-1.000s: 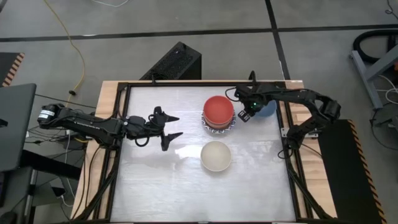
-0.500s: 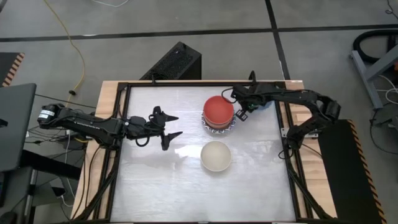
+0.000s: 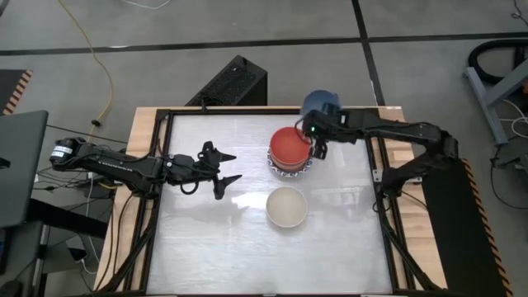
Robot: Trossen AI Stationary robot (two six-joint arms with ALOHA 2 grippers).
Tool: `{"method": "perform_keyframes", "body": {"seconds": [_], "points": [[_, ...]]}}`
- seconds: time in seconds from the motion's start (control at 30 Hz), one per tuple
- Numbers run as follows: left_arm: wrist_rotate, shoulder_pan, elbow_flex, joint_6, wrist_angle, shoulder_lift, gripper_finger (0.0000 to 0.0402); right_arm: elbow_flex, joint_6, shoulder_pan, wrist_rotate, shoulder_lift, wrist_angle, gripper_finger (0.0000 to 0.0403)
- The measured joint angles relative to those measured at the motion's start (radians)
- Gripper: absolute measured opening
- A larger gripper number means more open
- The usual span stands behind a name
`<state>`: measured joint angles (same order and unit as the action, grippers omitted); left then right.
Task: Nest bowls inside each other by size order
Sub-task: Stack the blue bowl on top of the orange bowl
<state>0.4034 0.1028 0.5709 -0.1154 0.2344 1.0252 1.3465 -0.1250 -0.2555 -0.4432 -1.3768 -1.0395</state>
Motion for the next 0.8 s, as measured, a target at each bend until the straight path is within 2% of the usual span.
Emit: {"method": "perform_keyframes", "body": {"seconds": [0.2,0.33,0.53,0.8], "points": [[0.0,0.0,0.0,-0.001,0.0,0.0,0.0314,0.01,-0.185,0.131,0.022,-0.021,0.023,0.0006],[0.0,0.0,0.0,-0.001,0.0,0.0,0.0314,0.01,-0.254,0.184,0.046,-0.047,0.009,0.0006],[-0.004,0.0,0.0,-0.003,-0.001,0.0,0.0314,0.01,-0.276,0.204,0.179,-0.07,-0.002,0.0006],[-0.013,0.0,0.0,-0.005,-0.001,0.0,0.0314,0.01,-0.278,0.186,0.216,-0.087,0.019,0.0006]]}}
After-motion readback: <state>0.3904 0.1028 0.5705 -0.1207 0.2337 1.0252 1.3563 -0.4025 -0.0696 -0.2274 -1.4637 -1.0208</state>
